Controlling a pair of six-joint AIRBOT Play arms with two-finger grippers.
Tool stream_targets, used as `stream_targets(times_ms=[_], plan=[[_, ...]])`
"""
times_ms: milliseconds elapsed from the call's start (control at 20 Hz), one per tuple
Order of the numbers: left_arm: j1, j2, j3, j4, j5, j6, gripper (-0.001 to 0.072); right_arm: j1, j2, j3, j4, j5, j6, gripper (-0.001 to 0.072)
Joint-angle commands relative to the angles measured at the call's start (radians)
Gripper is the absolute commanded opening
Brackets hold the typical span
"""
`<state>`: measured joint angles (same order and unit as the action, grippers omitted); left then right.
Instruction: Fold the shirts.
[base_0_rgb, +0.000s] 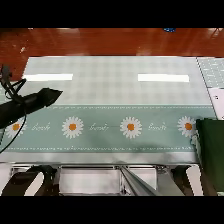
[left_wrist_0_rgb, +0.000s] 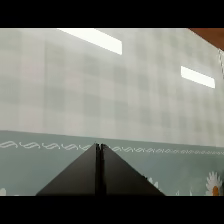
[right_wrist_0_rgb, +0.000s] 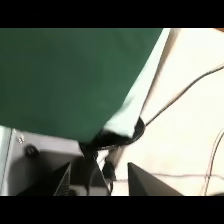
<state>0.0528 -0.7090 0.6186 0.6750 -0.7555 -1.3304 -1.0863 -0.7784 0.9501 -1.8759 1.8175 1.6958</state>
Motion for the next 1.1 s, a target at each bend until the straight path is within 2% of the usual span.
stream_targets(times_ms=[0,50,100,150,200,300,400,500,600,700,800,1050], plan=[[0.001,-0.113,0.104,-0.026,0.037,0.045,0.0018,-0.001,-0.094,0.116,0.214,-0.087,0.024,0.0346],[0.001,-0.154,0.184,-0.025,0.022,0.063,0.0018,0.013,-0.141,0.187,0.388,-0.143,0.012,0.015],[0.001,-0.193,0.273,-0.024,-0.01,0.083,0.0018,0.051,-0.181,0.253,0.585,-0.214,-0.069,0.0025],[0.001,-0.237,0.381,-0.016,-0.062,0.1,0.0017,0.115,-0.218,0.315,0.758,-0.296,-0.149,0.0022],[-0.003,-0.277,0.489,0.01,-0.126,0.098,0.0017,0.216,-0.257,0.379,0.886,-0.391,-0.185,0.0022],[-0.027,-0.355,0.708,0.127,-0.245,0.044,0.0017,0.476,-0.335,0.495,0.961,-0.539,-0.218,0.0022],[-0.087,-0.409,0.853,0.328,-0.32,-0.036,0.0017,0.76,-0.411,0.566,0.906,-0.643,-0.252,0.0022],[-0.143,-0.423,0.864,0.46,-0.362,-0.063,0.0017,0.989,-0.488,0.584,0.8,-0.719,-0.239,0.0022],[-0.163,-0.444,0.831,0.553,-0.355,-0.089,0.0017,1.123,-0.58,0.584,0.645,-0.681,-0.221,0.0022],[-0.158,-0.491,0.822,0.648,-0.391,-0.174,0.0017,1.19,-0.658,0.584,0.448,-0.586,-0.147,0.0021],[-0.159,-0.542,0.822,0.696,-0.469,-0.186,0.0017,1.21,-0.697,0.584,0.341,-0.526,-0.106,0.0022],[-0.171,-0.595,0.822,0.687,-0.521,-0.219,0.0018,1.208,-0.699,0.584,0.336,-0.516,-0.105,0.0022]])
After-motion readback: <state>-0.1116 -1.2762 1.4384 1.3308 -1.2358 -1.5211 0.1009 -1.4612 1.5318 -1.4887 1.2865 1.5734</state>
